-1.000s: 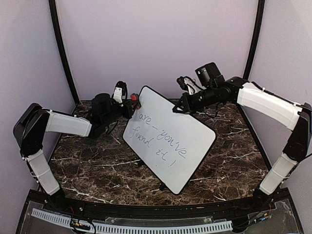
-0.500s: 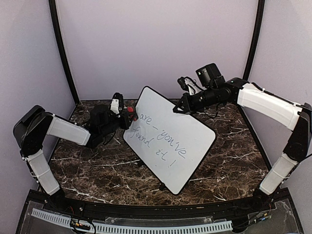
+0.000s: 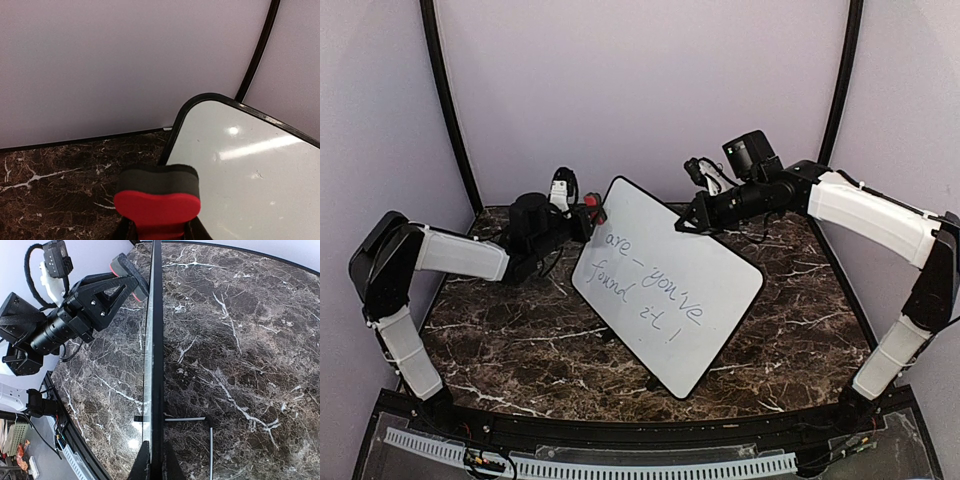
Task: Erase the whiteboard
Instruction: Erase the whiteboard from the whiteboard stand.
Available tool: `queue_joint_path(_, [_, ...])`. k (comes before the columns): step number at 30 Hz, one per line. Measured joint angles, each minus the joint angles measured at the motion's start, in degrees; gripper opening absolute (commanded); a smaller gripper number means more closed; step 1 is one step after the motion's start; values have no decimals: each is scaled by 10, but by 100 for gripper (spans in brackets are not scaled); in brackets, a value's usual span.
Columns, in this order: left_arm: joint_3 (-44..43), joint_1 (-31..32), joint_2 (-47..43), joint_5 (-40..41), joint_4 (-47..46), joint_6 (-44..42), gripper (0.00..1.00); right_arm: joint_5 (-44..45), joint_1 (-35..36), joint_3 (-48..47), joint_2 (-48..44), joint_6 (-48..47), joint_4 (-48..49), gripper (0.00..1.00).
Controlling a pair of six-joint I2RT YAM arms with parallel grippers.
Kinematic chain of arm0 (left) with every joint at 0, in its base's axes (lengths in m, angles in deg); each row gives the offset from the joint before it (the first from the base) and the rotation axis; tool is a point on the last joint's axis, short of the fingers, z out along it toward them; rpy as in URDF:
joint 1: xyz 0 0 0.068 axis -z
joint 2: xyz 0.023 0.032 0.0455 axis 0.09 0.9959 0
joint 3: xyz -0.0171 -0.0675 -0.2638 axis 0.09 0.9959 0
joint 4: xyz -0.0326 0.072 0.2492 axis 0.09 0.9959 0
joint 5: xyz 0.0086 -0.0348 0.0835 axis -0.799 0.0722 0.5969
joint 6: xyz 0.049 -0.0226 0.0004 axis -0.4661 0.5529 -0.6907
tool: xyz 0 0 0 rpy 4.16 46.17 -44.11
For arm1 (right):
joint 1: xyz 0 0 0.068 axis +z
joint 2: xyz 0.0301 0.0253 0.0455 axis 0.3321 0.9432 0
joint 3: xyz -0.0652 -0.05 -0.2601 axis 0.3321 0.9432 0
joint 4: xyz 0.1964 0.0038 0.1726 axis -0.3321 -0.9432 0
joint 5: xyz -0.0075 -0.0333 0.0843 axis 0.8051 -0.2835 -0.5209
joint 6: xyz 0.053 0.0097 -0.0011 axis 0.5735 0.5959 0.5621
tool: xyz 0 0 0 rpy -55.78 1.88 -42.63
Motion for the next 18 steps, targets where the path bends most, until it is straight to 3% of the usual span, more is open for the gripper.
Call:
queue_joint_path(6, [-7, 0, 4, 3, -6, 3, 2, -2, 0, 0, 0, -2, 2, 0])
queue_joint_path(18, [94, 0, -4, 7, -43, 30, 2, 7, 0, 6, -6, 12, 6, 0])
